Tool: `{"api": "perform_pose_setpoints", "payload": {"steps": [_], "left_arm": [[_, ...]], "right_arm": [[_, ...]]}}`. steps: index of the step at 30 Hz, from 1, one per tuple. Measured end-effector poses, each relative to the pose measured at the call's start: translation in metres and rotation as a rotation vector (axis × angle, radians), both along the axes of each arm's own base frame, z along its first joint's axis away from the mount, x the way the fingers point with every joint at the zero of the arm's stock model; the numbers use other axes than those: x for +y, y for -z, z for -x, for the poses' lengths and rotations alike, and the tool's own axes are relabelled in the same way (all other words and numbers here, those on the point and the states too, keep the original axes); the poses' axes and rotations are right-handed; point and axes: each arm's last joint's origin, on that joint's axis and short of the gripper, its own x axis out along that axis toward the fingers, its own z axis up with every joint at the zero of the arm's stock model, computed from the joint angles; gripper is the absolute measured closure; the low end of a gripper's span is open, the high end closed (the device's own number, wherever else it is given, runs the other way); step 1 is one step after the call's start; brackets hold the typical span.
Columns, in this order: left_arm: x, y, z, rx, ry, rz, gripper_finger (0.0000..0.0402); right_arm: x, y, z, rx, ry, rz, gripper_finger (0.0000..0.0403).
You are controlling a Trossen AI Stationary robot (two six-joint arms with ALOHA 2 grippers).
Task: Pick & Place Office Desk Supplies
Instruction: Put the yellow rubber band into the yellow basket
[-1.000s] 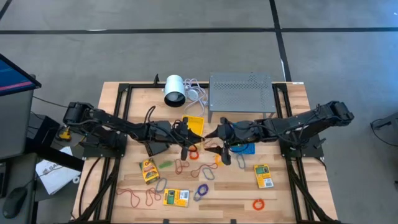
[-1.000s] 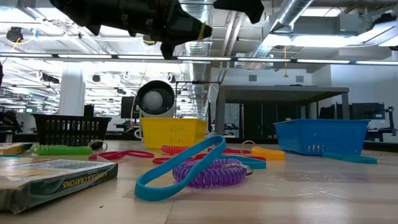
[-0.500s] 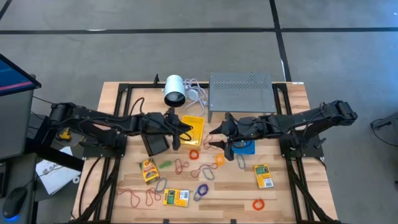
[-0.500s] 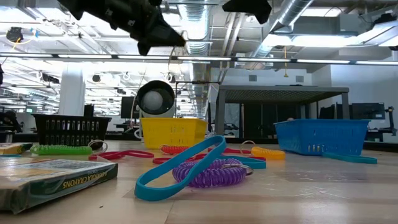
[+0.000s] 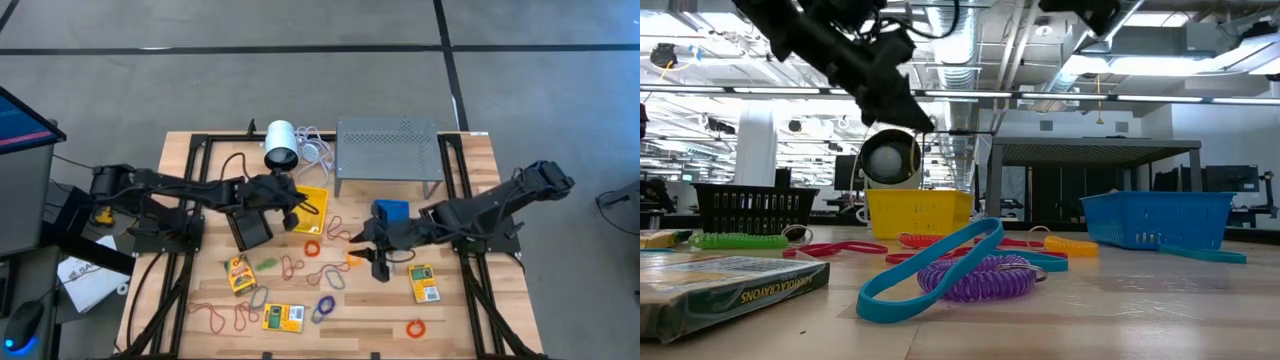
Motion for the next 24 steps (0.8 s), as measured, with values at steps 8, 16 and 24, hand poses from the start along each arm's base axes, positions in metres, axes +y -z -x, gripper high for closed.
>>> {"api": "perform_pose_setpoints", "payload": {"steps": [8,16,24], "left_arm": [[0.005,0.017,-0.005,0.061,0.005,0.034,0.0401],[0.003,0.030,-0.004,0.143,0.002,0.096,0.0346],[0.003,0.023,-0.002,0.115,0.003,0.093,0.0227]], "right_arm": [[0.019,0.003,0.007,-0.005,0.000,0.038,0.0285],[0.022,0.011,0.004,0.026,-0.002,0.058,0.0285],[0.024,0.014,0.003,0.043,-0.005,0.066,0.0285]]}}
